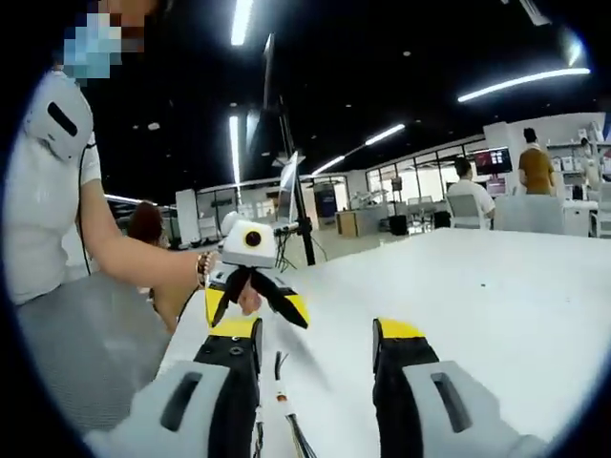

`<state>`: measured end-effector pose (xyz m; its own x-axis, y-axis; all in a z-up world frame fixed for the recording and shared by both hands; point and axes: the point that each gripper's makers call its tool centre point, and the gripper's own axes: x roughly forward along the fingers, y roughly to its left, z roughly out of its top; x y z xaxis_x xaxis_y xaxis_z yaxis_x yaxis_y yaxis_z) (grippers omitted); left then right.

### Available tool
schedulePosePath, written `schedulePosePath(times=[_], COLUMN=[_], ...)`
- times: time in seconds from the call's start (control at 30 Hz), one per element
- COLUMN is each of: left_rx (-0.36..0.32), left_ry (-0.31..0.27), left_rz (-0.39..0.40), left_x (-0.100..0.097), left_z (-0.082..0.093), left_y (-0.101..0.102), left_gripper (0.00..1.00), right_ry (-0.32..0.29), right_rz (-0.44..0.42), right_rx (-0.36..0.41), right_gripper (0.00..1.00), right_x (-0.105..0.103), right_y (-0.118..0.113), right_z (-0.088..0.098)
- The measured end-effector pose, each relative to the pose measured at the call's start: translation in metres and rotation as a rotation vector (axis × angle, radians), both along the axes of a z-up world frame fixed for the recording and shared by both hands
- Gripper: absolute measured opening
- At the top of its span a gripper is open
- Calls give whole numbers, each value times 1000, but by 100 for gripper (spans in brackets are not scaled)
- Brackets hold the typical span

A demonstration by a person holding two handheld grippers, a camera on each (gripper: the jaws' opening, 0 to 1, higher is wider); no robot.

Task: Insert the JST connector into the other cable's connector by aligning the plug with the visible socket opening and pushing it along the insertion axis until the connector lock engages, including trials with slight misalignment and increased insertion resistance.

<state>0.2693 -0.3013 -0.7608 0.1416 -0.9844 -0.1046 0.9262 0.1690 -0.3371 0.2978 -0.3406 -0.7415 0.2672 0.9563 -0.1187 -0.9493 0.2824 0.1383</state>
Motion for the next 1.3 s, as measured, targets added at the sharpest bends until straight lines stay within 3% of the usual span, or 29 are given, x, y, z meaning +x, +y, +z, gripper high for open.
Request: schedulePosePath(times=[0.07, 0.17, 0.23, 0.33, 0.47, 0.73, 0.9, 1.07, 1.2, 1.3], left_rx=[14, 26, 58, 126, 139, 211, 247, 253, 250, 258], left_ry=[-4, -11, 2, -37, -9, 3, -2, 20, 14, -13], left_rz=[-5, -1, -1, 25, -7, -9, -1, -7, -8, -15], left_x=[0, 0, 0, 5, -1, -2, -1, -4, -4, -4], left_z=[-6, -12, -19, -30, -38, -63, -70, -75, -75, -75], left_y=[-1, 0, 2, 5, 2, -2, 1, 0, 0, 1], left_gripper=[46, 39, 36, 34, 23, 26, 23, 23, 21, 15], right_ry=[-18, -23, -13, -2, 9, 21, 36, 28, 28, 35], right_rz=[1, 43, 63, 90, 97, 115, 131, 147, 149, 154], right_rx=[-50, -104, -139, -178, -217, -296, -318, -323, -330, -335], right_gripper=[35, 36, 35, 33, 32, 30, 26, 14, 15, 14], right_x=[0, -8, -12, -17, -20, -27, -32, -35, -36, -38], right_y=[0, 6, 8, 11, 11, 14, 14, 16, 16, 16], right_z=[-9, -23, -33, -45, -58, -87, -96, -96, -99, -103])
